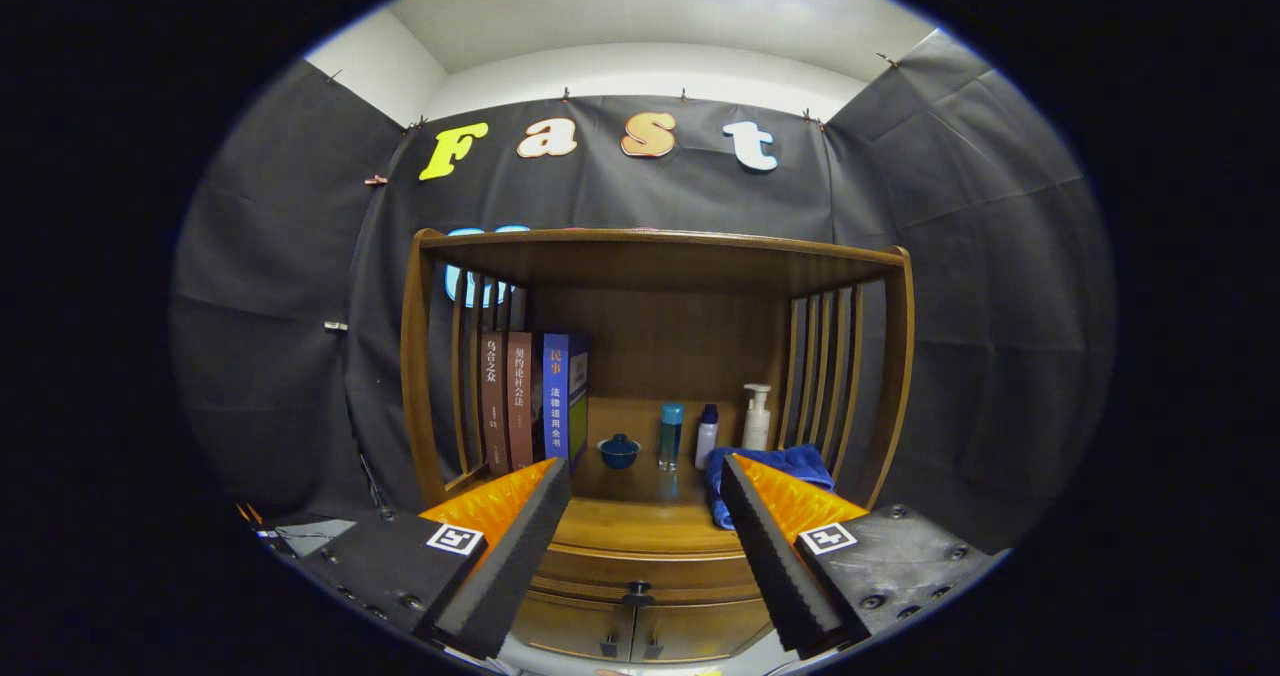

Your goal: Pull open the drawer, take out the items inside it, and place them on the countertop above the cabinet.

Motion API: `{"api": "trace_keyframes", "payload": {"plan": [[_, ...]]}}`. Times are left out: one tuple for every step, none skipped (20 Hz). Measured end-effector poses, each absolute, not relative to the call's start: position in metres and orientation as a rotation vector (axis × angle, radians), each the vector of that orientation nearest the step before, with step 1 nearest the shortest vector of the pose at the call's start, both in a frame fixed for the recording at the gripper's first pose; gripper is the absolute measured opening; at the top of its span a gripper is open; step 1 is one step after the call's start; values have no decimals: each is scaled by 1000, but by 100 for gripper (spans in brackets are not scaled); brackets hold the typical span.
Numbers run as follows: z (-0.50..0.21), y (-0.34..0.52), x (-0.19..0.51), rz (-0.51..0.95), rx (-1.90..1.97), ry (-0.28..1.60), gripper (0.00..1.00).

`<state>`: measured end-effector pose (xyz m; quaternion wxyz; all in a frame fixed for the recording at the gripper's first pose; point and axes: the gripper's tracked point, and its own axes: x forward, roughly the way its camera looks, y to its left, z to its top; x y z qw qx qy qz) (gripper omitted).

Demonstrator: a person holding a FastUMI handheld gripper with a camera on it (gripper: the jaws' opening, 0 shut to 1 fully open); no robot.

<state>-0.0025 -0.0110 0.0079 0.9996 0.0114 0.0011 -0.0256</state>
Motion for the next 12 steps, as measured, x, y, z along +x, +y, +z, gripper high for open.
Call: {"api": "trace_keyframes", "payload": {"plan": [[7, -11, -3, -52, 24, 4, 99], [6, -12, -3, -54, 25, 7, 99], [4, -13, -3, -55, 26, 12, 99], [2, -14, -4, -56, 27, 16, 99], [1, -14, -3, -54, 30, 19, 99], [-2, -13, -3, -50, 36, 21, 99], [-4, -13, -2, -45, 44, 21, 99], [-9, -12, 0, -42, 51, 26, 99], [-15, -12, 2, -40, 55, 35, 99], [-24, -11, 5, -39, 57, 49, 99], [-33, -12, 7, -38, 58, 67, 99], [-44, -11, 10, -37, 58, 84, 99]]}}
